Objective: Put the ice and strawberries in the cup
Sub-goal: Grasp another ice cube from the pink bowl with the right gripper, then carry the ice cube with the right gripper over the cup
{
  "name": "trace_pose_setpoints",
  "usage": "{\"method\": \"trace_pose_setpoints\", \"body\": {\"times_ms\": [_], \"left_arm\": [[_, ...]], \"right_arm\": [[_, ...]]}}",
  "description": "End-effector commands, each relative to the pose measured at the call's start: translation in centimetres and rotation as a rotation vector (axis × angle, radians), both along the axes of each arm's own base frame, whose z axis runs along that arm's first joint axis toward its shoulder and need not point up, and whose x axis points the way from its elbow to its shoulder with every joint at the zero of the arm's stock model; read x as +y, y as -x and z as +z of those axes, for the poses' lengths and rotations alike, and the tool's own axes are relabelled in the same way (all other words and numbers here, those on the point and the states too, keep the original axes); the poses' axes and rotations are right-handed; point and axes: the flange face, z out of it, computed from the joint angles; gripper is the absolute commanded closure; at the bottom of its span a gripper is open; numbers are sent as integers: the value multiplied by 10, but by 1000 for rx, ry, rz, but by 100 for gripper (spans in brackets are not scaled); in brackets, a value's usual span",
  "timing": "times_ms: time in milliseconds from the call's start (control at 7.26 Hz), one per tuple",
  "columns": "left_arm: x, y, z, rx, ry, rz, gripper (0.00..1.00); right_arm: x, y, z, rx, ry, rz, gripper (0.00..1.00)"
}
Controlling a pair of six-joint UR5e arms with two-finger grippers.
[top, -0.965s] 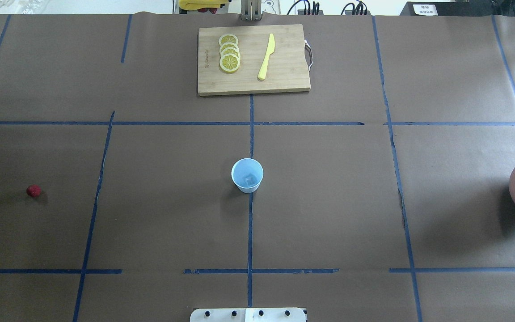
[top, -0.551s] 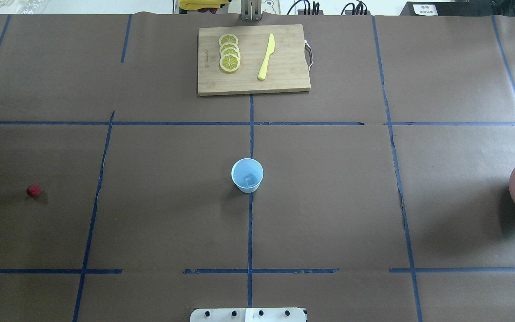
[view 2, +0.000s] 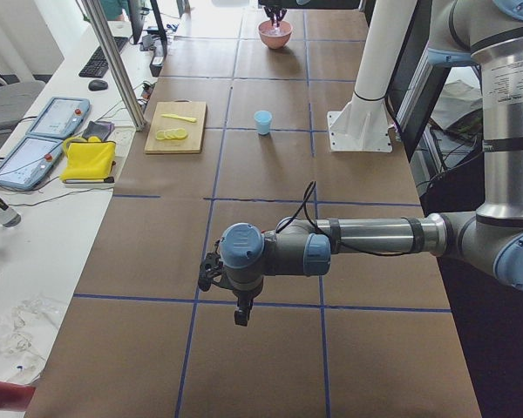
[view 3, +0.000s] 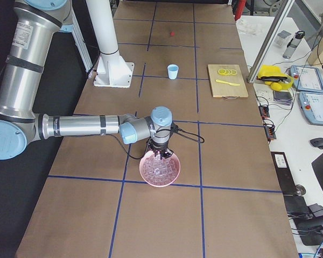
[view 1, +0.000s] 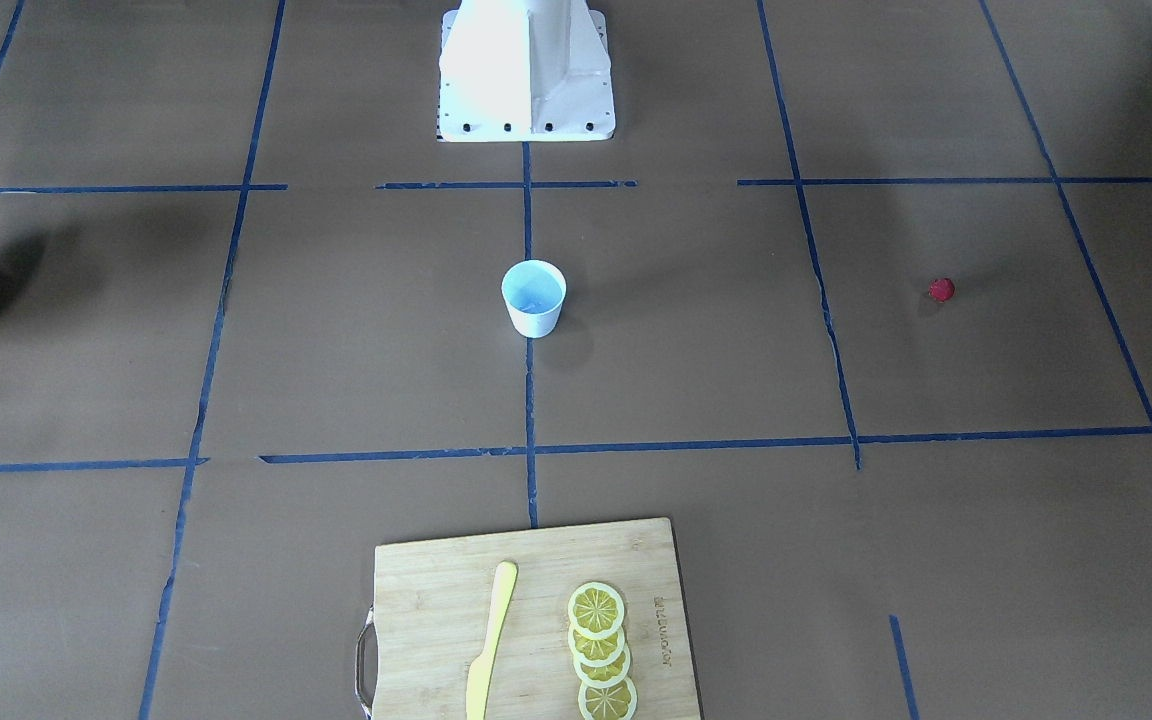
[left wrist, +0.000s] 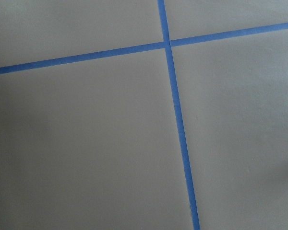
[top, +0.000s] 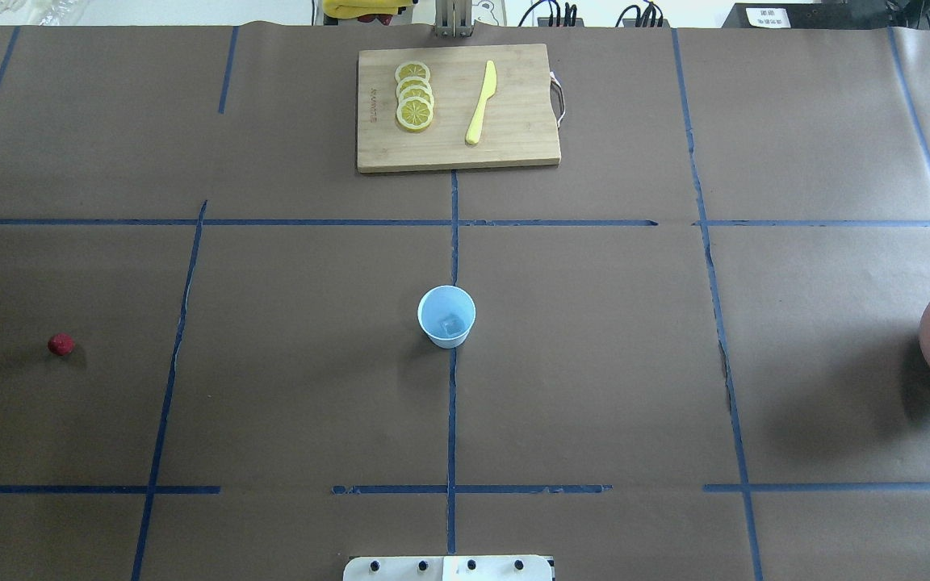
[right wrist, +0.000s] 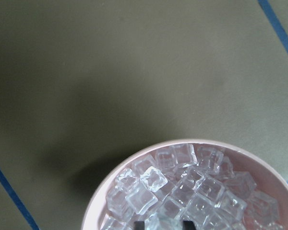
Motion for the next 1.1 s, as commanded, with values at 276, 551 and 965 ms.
{"method": "trace_pose_setpoints", "body": {"times_ms": [276, 551, 965], "left_arm": [[0, 0, -1, 0, -2, 0, 0], [0, 0, -1, 0, -2, 0, 0], [0, 0, -1, 0, -2, 0, 0]], "right_arm": [[1, -9, -101, -102, 461, 560, 100], [-7, 24, -158, -148, 555, 659, 100], [-20, 141, -246, -181, 621, 690, 100]]}}
